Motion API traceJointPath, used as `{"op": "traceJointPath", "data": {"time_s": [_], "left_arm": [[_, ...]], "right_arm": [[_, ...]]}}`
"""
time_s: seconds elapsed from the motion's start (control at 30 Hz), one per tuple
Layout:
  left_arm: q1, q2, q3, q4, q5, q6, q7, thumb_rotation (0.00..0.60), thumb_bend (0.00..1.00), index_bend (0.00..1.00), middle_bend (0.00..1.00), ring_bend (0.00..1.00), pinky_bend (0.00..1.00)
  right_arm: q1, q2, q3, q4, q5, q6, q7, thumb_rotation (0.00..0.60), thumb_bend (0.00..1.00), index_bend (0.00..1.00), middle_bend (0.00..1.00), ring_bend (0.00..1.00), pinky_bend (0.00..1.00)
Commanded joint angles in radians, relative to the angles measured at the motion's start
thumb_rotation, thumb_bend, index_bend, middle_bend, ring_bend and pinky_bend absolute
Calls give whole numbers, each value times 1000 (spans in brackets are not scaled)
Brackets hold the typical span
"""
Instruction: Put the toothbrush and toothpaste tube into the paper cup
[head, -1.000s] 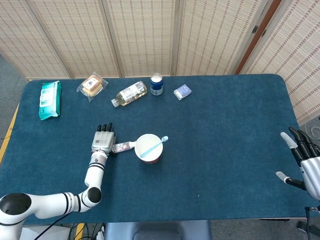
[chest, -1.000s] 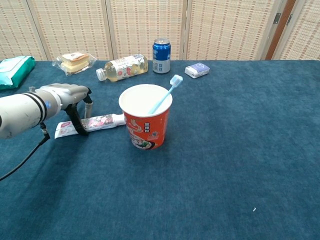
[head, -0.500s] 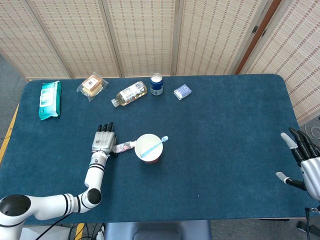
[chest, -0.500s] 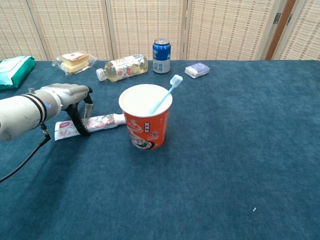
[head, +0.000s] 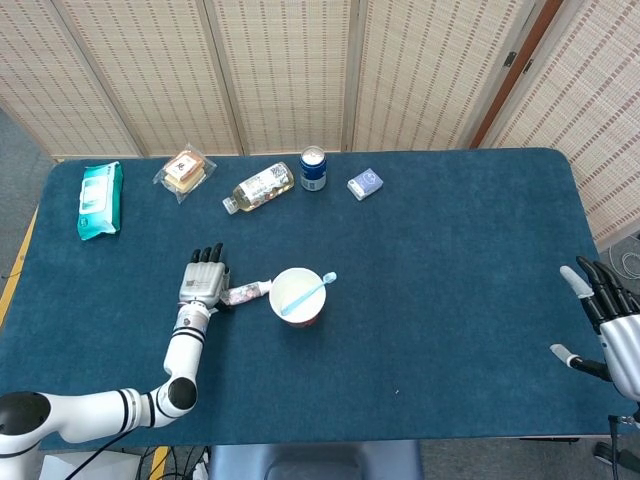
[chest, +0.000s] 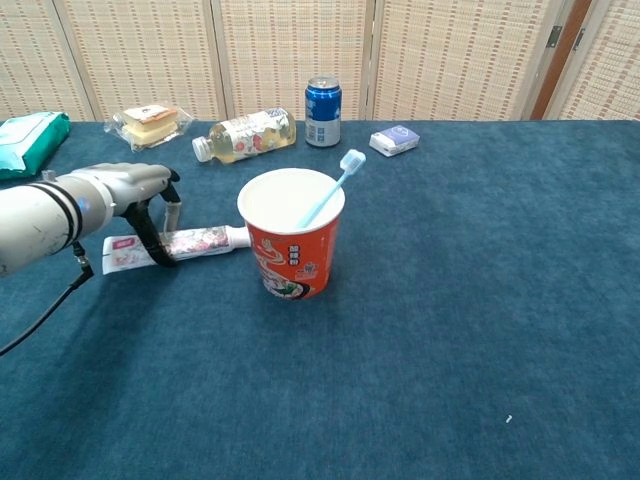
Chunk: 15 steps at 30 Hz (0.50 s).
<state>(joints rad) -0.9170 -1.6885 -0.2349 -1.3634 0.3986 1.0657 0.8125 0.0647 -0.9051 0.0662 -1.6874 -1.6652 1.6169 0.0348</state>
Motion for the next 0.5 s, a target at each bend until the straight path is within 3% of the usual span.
{"op": "traceJointPath", "data": {"time_s": [0.03,0.5], "left_arm": [[8,18,-6,-24,10,8,-10,600,92,771,0,0,0],[48,98,-18,-112,39,17,-80,600,93,834,0,0,0]], "right_arm": [[0,-1,0,1,-2,1,-1,600,0,0,0,0,287],[3,-8,-2,0,-1,-6,-11,600,0,0,0,0,287]]}}
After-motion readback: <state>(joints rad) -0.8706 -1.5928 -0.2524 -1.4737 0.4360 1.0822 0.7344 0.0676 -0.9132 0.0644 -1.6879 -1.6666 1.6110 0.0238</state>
